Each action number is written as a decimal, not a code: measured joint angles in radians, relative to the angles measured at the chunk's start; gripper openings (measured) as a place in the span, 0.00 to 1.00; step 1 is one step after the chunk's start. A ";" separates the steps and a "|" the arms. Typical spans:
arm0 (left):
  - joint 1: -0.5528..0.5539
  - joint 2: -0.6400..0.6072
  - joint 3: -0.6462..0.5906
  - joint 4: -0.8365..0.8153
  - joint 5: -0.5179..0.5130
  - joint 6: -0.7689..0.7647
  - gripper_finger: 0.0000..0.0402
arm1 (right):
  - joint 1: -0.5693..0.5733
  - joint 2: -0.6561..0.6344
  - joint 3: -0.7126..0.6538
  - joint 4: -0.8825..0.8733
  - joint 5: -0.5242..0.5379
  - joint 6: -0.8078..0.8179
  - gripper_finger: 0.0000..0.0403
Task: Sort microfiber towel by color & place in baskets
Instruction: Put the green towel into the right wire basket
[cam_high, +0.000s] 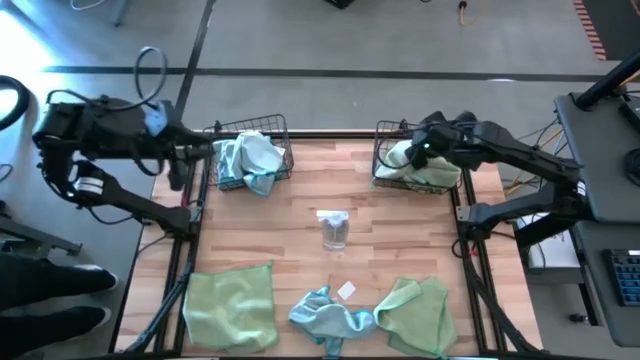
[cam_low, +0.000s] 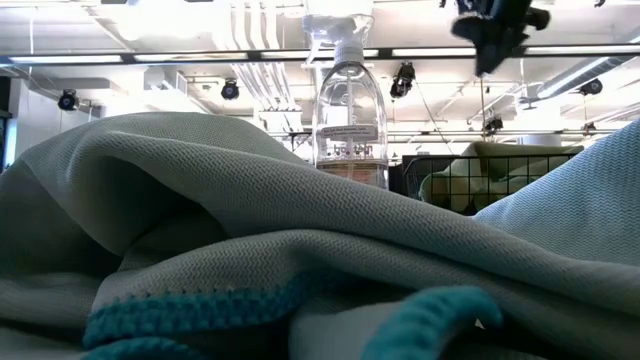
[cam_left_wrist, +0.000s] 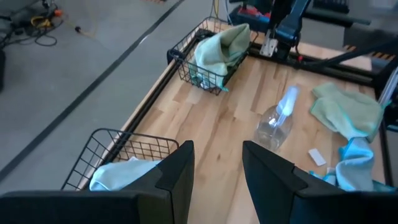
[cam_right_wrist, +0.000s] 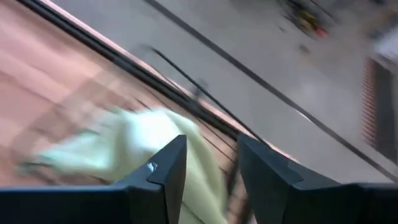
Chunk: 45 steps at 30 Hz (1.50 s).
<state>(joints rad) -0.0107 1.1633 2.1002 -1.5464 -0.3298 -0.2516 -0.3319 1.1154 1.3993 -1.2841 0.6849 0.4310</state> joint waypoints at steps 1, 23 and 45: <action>0.000 -0.013 0.000 0.000 0.000 -0.002 0.30 | 0.004 -0.014 -0.002 0.052 -0.032 -0.033 0.34; 0.000 -0.377 -0.709 0.413 0.069 -0.030 0.30 | 0.011 -0.152 -0.174 0.296 -0.402 -0.079 0.35; 0.000 -0.693 -1.299 0.818 0.273 -0.485 0.30 | 0.036 -0.210 -0.354 0.372 -0.695 -0.078 0.33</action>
<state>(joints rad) -0.0105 0.4702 0.8008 -0.7287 -0.0567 -0.7370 -0.2963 0.9059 1.0451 -0.9126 -0.0101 0.3526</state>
